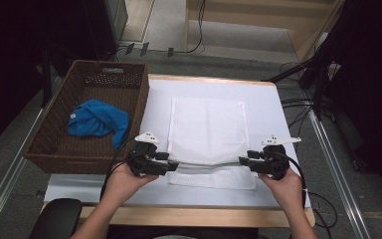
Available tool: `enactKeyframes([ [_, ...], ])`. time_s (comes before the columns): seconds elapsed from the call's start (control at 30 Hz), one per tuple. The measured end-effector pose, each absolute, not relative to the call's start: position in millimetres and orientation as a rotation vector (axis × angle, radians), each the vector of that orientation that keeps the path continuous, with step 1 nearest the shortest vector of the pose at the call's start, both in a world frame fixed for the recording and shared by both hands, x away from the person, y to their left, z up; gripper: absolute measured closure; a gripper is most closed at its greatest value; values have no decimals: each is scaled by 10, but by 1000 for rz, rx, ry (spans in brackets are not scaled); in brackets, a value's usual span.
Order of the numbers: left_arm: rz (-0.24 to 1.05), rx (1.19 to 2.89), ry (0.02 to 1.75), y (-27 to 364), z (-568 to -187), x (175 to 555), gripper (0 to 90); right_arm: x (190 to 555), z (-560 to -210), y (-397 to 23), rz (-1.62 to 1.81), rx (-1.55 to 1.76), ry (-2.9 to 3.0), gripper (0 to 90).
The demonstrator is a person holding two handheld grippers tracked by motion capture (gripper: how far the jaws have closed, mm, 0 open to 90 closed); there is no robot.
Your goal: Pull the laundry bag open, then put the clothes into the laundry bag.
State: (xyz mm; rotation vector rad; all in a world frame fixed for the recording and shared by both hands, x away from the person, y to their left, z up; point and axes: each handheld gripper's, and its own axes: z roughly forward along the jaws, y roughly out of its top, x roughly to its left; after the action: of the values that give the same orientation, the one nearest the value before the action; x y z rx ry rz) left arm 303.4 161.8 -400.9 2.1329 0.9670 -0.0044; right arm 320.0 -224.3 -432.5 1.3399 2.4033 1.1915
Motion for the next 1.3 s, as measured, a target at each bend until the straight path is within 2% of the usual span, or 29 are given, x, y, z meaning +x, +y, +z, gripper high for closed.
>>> enactKeyframes([
  [0.5,-11,2167,926,1647,-3765,2993,395,3157,-4269,-2027,1229,1305,2421,439],
  [1.3,20,2173,951,2031,-3410,3027,383,3260,-4352,-1965,1241,1269,2472,409],
])
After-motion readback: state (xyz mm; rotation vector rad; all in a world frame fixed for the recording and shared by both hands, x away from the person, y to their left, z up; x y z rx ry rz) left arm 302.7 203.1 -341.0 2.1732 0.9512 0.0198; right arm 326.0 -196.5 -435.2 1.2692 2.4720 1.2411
